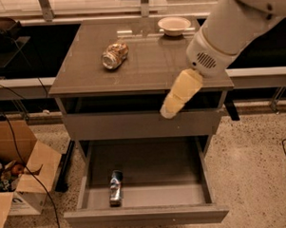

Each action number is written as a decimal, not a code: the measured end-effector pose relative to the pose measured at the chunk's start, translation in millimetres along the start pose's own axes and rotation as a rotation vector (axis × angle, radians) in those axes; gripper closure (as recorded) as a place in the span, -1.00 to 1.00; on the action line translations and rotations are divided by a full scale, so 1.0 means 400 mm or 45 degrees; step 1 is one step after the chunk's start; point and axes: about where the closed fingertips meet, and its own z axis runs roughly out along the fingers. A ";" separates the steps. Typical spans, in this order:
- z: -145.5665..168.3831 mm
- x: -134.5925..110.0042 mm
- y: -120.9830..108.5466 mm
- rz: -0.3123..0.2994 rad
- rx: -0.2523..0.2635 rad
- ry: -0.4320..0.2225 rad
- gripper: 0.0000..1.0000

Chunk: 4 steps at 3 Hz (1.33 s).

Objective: Pick redbull can from middle drawer and place on counter

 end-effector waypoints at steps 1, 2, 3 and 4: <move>0.119 -0.009 0.026 0.171 -0.088 0.035 -1.00; 0.242 -0.013 0.065 0.299 -0.187 0.075 -1.00; 0.357 0.004 0.109 0.409 -0.274 0.115 -1.00; 0.365 0.008 0.111 0.421 -0.278 0.121 -1.00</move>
Offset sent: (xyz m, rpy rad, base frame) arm 0.0135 0.0774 -0.1439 0.1378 0.3565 -0.2350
